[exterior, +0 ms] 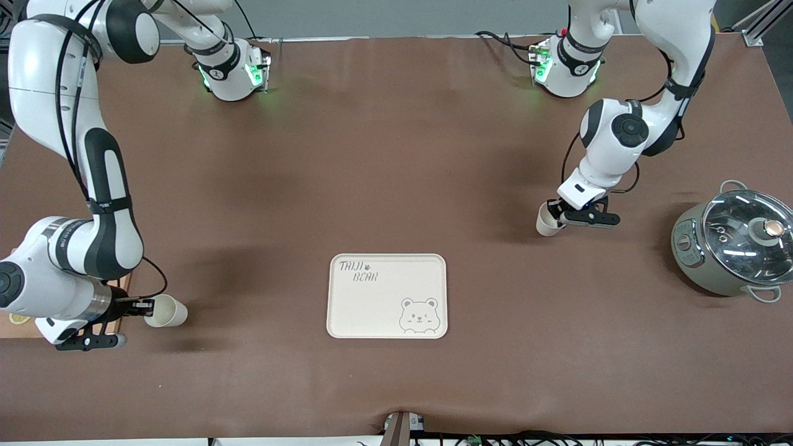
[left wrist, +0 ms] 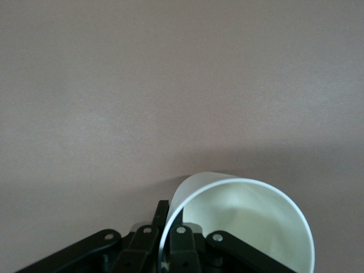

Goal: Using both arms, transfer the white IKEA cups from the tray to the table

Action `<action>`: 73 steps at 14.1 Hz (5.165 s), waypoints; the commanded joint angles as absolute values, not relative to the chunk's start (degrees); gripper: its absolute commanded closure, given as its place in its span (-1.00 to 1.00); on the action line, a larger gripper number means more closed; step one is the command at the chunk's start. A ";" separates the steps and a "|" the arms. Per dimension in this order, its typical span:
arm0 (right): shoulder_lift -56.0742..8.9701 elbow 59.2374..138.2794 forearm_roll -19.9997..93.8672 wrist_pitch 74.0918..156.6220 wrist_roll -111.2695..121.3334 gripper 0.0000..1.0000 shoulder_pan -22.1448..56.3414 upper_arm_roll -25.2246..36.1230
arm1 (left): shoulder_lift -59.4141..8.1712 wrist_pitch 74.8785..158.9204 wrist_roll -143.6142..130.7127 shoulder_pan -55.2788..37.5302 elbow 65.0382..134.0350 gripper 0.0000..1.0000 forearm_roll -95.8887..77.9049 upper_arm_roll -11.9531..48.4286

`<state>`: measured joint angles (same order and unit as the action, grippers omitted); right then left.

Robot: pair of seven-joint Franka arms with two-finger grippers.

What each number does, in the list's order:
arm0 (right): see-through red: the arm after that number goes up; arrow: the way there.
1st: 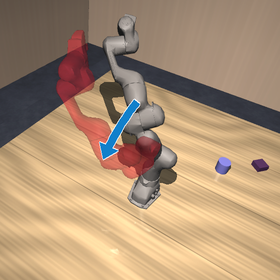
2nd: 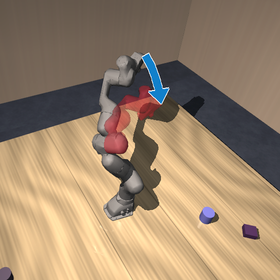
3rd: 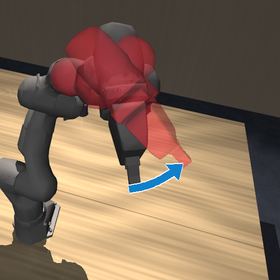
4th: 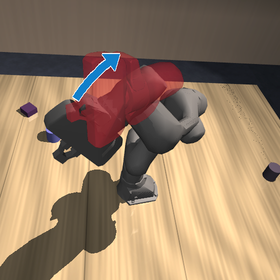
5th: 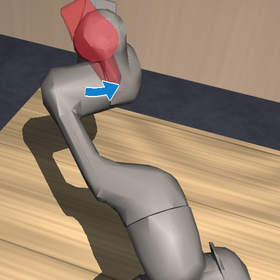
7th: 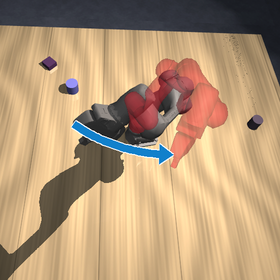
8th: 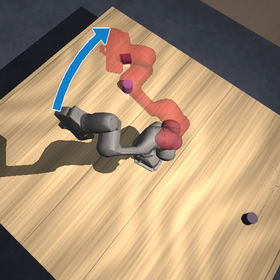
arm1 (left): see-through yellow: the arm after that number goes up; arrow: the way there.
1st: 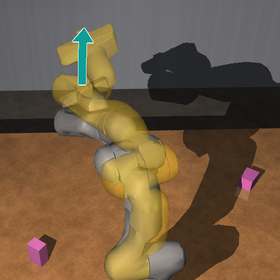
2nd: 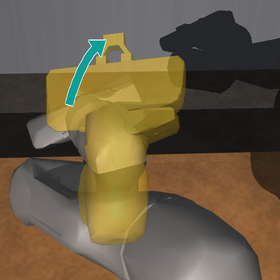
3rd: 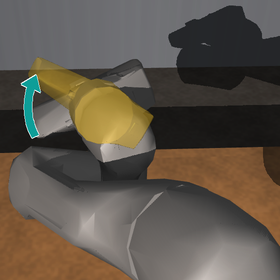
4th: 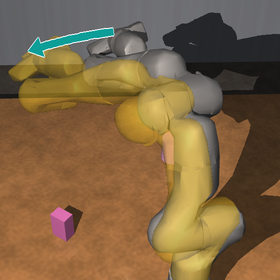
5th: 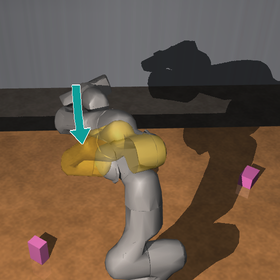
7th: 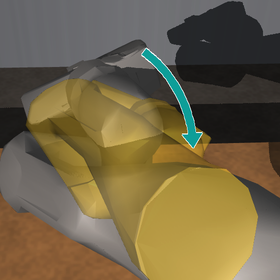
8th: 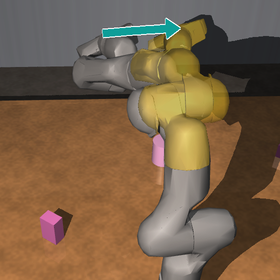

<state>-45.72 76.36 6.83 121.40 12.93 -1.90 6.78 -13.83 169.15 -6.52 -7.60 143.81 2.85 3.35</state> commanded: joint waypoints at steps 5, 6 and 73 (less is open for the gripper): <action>-45.70 77.26 8.09 122.52 13.80 0.36 -2.46 5.62 | -15.47 172.27 -4.05 -6.51 143.61 -1.00 3.16 4.13; -45.62 77.26 8.09 122.52 13.80 -0.03 -2.46 5.62 | -15.12 172.18 -3.96 -6.42 143.53 -1.00 3.16 4.13; -1.93 87.72 0.35 95.62 3.60 -1.00 -2.73 -0.35 | -3.87 88.07 3.51 -2.81 82.53 -1.00 2.02 5.27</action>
<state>-3.05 87.48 1.17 95.63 4.50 -1.29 1.10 -5.18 87.22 2.39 -3.19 80.99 0.44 4.82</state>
